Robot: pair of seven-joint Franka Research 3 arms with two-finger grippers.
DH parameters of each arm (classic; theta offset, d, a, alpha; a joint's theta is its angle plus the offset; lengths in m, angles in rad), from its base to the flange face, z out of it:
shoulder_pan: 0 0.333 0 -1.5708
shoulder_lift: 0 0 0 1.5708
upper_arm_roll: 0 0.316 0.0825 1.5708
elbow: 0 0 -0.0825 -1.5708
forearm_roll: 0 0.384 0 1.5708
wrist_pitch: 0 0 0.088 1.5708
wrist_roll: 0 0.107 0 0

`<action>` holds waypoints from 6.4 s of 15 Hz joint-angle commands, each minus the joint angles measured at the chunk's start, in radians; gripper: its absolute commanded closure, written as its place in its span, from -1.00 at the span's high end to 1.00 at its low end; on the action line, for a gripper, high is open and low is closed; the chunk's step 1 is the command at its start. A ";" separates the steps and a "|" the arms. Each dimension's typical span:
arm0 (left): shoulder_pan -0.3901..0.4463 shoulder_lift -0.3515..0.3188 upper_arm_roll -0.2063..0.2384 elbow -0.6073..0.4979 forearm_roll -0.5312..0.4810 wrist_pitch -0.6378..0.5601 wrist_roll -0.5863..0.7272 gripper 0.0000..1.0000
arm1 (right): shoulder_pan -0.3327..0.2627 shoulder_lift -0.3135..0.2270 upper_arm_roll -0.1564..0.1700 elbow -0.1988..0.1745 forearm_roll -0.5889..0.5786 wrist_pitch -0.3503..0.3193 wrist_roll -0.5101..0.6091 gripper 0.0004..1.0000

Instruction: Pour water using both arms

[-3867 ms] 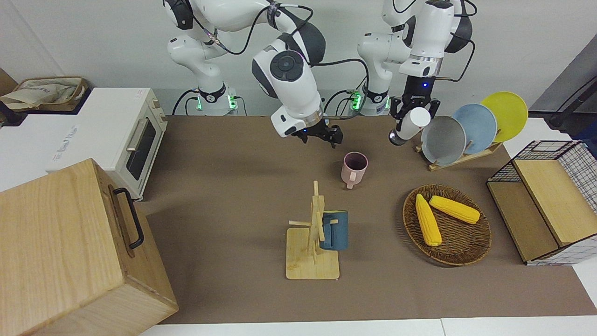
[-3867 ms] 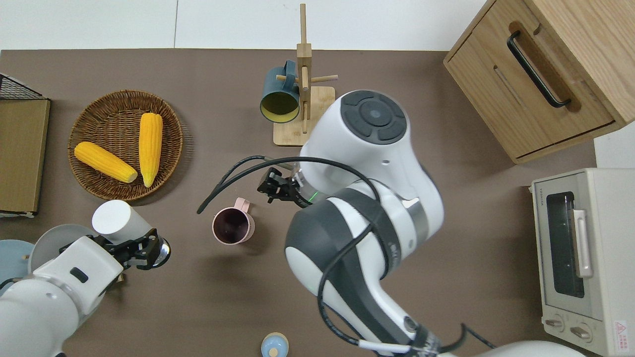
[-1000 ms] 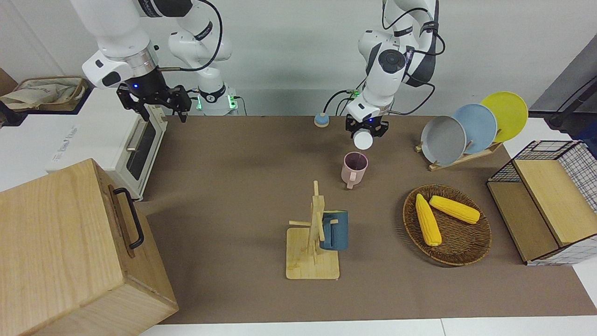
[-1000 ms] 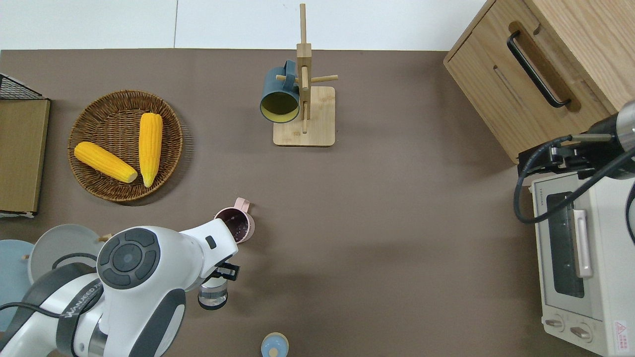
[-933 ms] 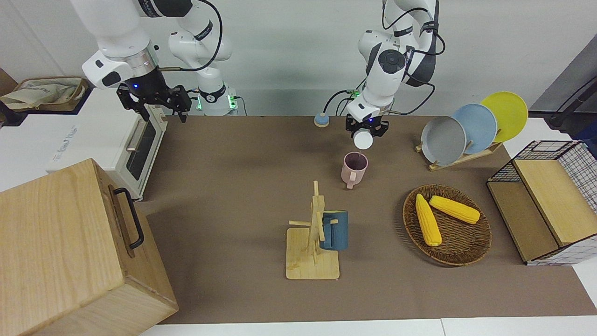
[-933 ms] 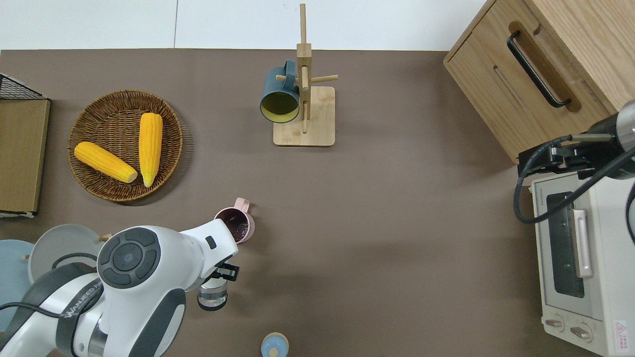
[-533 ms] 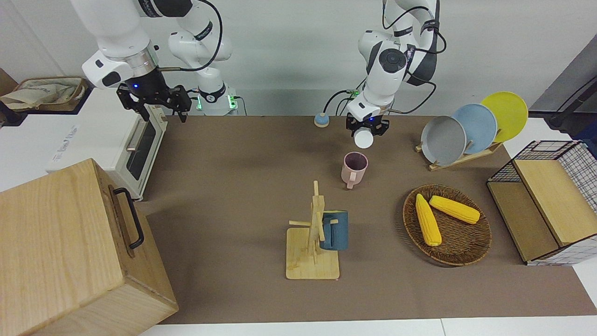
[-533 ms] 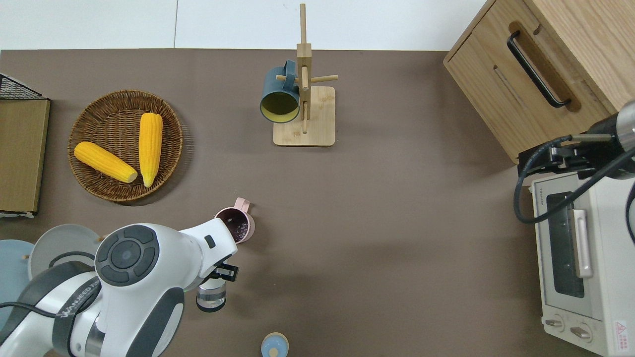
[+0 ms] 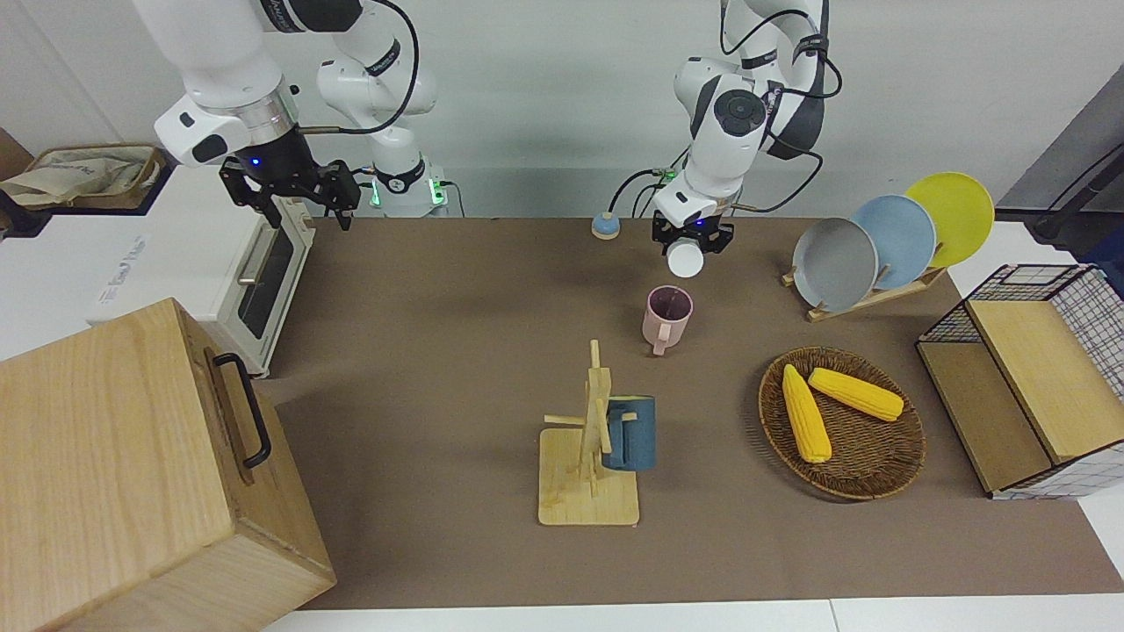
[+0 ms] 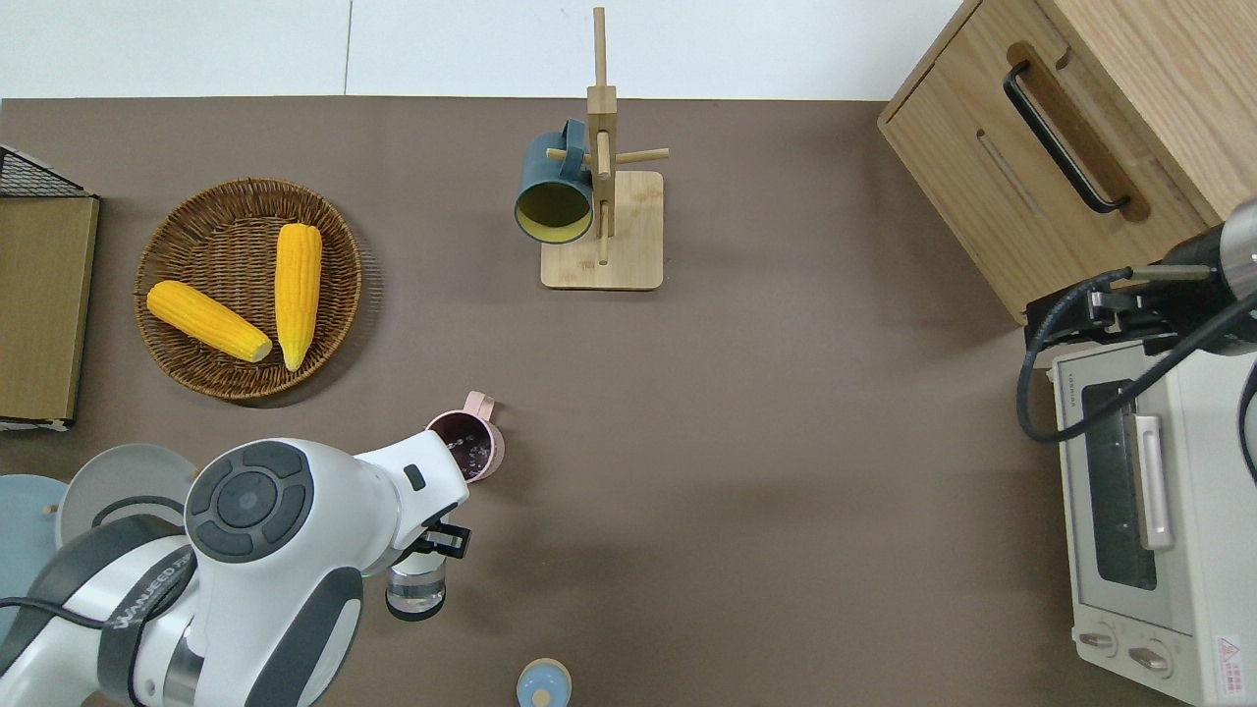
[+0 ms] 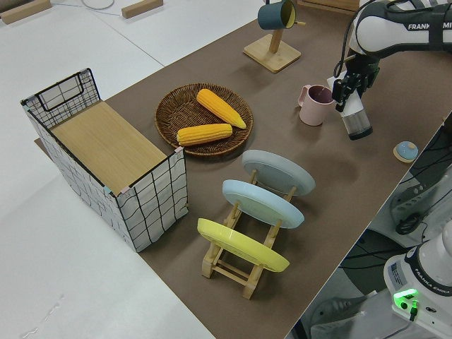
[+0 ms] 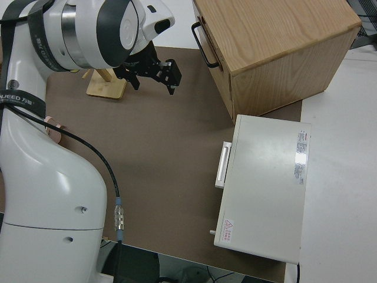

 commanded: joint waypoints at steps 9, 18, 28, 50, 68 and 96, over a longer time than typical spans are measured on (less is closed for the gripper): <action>-0.004 -0.002 0.005 0.043 -0.005 -0.070 0.015 -1.00 | -0.016 -0.007 0.007 -0.005 0.013 0.000 -0.022 0.98; -0.001 -0.163 0.017 -0.130 -0.014 0.197 0.017 -1.00 | -0.016 -0.007 0.007 -0.005 0.013 0.000 -0.022 0.98; 0.163 -0.181 0.020 -0.152 0.059 0.331 0.020 -1.00 | -0.016 -0.007 0.007 -0.005 0.015 0.000 -0.020 0.98; 0.725 0.250 0.038 0.667 -0.201 0.357 0.493 -1.00 | -0.016 -0.007 0.007 -0.005 0.013 0.000 -0.022 0.98; 0.920 0.461 0.034 0.693 -0.737 0.532 1.127 -1.00 | -0.016 -0.007 0.007 -0.005 0.015 0.000 -0.022 0.98; 0.947 0.540 0.034 0.692 -0.837 0.542 1.232 1.00 | -0.016 -0.007 0.009 -0.005 0.015 0.000 -0.022 0.98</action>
